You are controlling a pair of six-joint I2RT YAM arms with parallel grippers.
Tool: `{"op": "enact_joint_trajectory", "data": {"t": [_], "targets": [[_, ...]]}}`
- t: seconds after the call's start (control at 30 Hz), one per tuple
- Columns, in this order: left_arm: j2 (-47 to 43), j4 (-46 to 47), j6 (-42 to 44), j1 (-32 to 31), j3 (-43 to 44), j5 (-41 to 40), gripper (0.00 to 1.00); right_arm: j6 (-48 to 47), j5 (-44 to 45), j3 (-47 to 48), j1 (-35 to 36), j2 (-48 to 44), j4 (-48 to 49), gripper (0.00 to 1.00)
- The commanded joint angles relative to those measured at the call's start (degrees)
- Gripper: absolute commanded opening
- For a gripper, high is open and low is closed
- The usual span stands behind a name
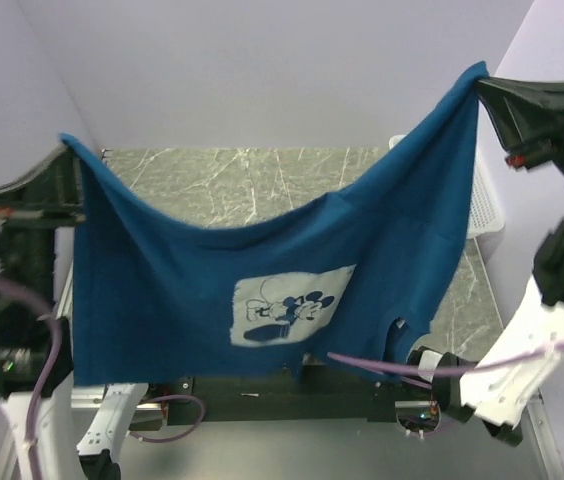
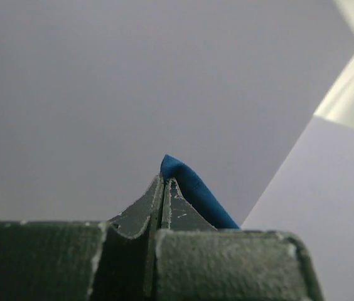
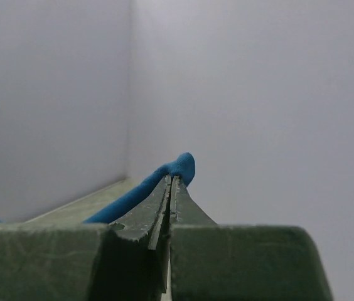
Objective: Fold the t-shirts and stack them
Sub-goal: Flatten the tshirt out
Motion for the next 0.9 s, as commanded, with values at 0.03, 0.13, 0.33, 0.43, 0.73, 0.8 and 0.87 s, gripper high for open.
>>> {"op": "enact_joint_trajectory", "data": {"t": [0.03, 0.13, 0.33, 0.43, 0.73, 0.8, 0.87], "targets": [[0.91, 2.74, -1.79, -0.08, -13.77, -1.88, 0.01, -7.14, -4.46, -12.02, 4.8, 5.8, -4.16, 0.0], [2.05, 8.53, -2.32, -0.08, -25.02, -4.43, 0.01, -24.32, 2.92, -18.68, 14.02, 7.82, -19.66, 0.0], [15.29, 20.25, -1.09, 0.0, -39.37, -9.0, 0.01, -33.68, 8.12, -38.92, 23.19, 16.84, -10.37, 0.0], [28.73, 25.08, -0.48, 0.44, -38.59, -8.92, 0.0, -38.6, 9.35, -37.02, 26.1, 27.31, -9.65, 0.0], [70.3, 18.68, -0.03, 2.02, -13.31, -6.64, 0.0, -40.2, 18.64, -11.27, 29.62, 54.4, -18.36, 0.0], [73.67, 16.49, -0.21, 2.46, -9.86, -5.41, 0.0, -39.77, 20.42, -7.94, 29.71, 56.51, -18.8, 0.0], [77.45, 15.34, -0.04, 2.99, -5.64, -4.09, 0.0, -39.59, 22.26, -6.6, 29.71, 57.31, -19.15, 0.0]]}}
